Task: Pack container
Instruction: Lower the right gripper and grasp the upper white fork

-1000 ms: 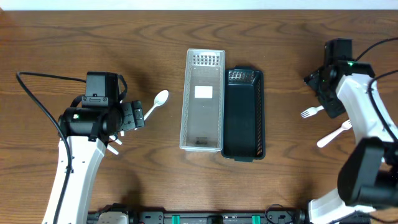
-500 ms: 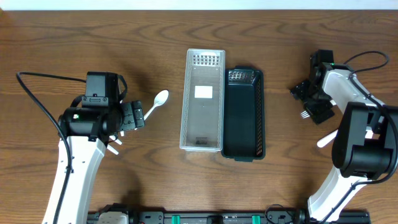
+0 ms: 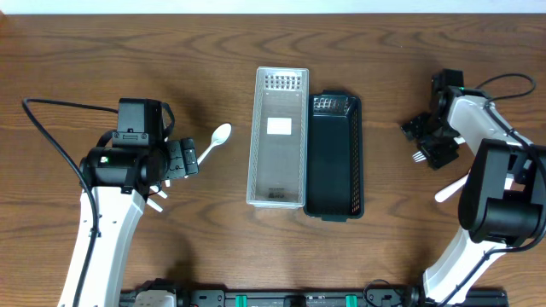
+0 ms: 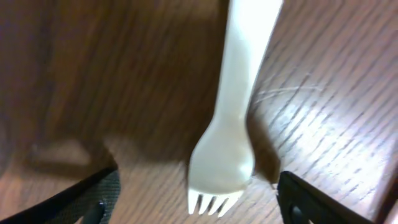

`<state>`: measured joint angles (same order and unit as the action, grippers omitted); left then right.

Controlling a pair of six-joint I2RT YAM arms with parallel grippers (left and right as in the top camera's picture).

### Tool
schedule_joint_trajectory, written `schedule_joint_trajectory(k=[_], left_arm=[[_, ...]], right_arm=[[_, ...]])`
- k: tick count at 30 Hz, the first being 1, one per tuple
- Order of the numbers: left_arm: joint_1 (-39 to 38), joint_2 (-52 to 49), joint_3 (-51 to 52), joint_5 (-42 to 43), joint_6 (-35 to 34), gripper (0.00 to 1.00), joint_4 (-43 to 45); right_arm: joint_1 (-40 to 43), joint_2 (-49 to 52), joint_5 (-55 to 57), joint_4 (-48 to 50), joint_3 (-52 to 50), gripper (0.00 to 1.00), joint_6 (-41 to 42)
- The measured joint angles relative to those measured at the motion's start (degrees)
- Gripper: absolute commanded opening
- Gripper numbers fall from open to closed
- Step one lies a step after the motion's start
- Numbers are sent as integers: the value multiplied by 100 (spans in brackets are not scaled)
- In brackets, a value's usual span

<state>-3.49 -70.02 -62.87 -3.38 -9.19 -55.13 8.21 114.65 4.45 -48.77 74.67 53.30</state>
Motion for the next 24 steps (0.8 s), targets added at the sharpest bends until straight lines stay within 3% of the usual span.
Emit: schedule_joint_trajectory(k=[4,7,11,24], left_arm=[[-2,0,0,-2,0,98,0],[-2,0,0,-2,0,98,0],[-2,0,0,-2,0,98,-2],[-2,0,0,0,0,98,-15]], right_arm=[[125,0,2,-96,0,65,-4],[142,0,4,-111,0,48,-20],[142,4,11,-155,0,33,-42],[142,9,28,-210,0,1,-195]])
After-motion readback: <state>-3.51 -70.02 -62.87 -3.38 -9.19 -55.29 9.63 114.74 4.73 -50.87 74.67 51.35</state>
